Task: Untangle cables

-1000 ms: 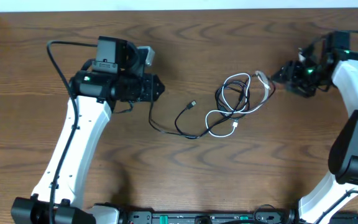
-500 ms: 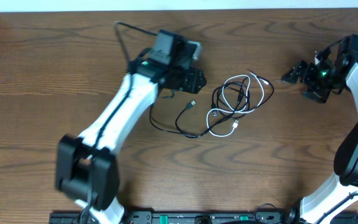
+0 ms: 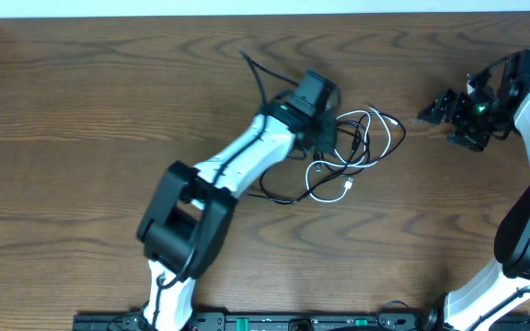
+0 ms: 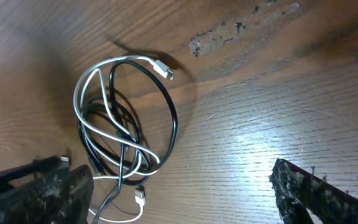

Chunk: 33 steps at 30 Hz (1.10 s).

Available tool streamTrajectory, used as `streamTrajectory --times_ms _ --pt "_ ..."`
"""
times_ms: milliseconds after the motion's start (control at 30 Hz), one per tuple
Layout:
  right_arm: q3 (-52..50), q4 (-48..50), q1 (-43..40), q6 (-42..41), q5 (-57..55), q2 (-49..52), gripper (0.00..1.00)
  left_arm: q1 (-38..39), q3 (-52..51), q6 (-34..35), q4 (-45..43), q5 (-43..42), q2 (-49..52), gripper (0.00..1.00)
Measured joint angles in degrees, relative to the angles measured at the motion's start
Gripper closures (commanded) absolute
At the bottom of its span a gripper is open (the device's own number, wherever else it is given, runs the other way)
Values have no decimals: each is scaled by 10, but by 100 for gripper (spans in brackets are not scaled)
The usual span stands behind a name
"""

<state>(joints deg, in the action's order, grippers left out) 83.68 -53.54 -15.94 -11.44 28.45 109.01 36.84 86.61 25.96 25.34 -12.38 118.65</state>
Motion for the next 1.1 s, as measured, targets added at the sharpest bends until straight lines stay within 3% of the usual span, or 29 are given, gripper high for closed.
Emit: streamTrajectory --times_ms 133,500,700,900,1100 --pt "0 0 0 1 0 0 12 30 0 71 -10 51 24 58" --pt "0 0 0 4 -5 0 12 42 0 159 -68 107 52 58" --pt "0 0 0 4 -11 0 12 45 1 172 -89 113 58 59" --pt "0 0 0 4 -11 0 12 46 3 176 -89 117 65 68" --pt "0 0 0 4 -13 0 11 50 14 153 -63 124 73 71"
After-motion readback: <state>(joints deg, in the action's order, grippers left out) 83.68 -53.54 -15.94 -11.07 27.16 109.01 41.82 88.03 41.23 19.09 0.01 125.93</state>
